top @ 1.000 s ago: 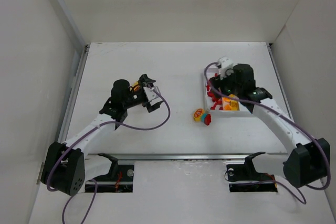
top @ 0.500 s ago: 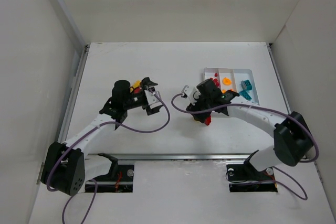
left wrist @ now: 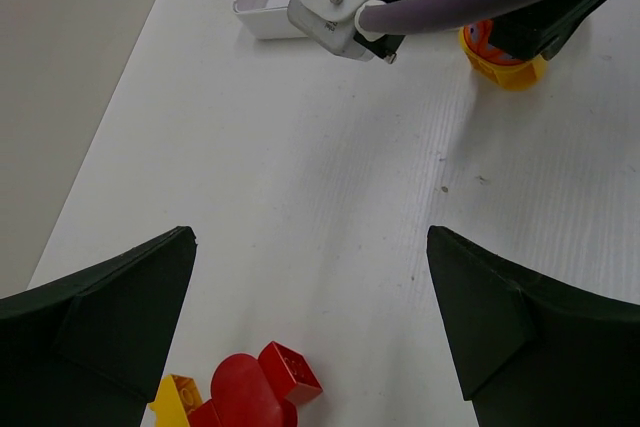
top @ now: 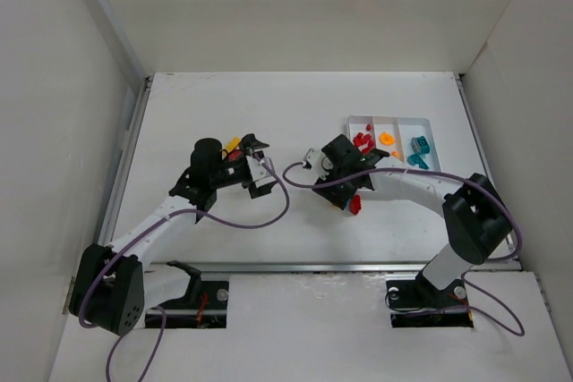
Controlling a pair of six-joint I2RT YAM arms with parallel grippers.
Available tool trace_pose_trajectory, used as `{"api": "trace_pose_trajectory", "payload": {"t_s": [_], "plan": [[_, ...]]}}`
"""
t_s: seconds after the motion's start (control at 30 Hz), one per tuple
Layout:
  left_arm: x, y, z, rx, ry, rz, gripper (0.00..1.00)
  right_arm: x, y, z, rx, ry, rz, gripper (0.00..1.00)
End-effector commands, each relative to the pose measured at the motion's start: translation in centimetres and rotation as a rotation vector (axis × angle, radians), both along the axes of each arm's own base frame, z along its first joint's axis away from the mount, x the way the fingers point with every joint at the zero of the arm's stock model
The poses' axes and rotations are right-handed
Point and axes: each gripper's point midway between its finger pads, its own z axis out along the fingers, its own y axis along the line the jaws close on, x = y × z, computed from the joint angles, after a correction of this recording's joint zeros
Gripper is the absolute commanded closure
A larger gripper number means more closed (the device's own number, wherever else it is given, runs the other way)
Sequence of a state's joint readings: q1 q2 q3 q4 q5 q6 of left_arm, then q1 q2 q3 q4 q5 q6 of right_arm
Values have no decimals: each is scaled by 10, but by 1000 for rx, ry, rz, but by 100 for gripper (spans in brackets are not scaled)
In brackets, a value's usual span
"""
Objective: Sort the legos into containers by color
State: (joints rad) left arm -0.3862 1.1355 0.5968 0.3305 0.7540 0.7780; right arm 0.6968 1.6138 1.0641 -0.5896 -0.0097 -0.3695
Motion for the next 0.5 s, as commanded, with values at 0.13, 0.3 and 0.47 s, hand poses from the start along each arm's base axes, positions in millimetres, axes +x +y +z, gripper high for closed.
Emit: {"api": "trace_pose_trajectory", "payload": {"t_s": [0.13,0.3,0.47], "plan": [[-7,-4,12,-22,-42,-37,0,-1,-3,-4,-55,25,-46,30],[-7,-4,12,-22,-42,-37,0,-8,-9,-20,-108,83,-45,30],[-7,-4,12,-22,-42,-37,0,-7,-12,-24,-133,89,-60,31]]}}
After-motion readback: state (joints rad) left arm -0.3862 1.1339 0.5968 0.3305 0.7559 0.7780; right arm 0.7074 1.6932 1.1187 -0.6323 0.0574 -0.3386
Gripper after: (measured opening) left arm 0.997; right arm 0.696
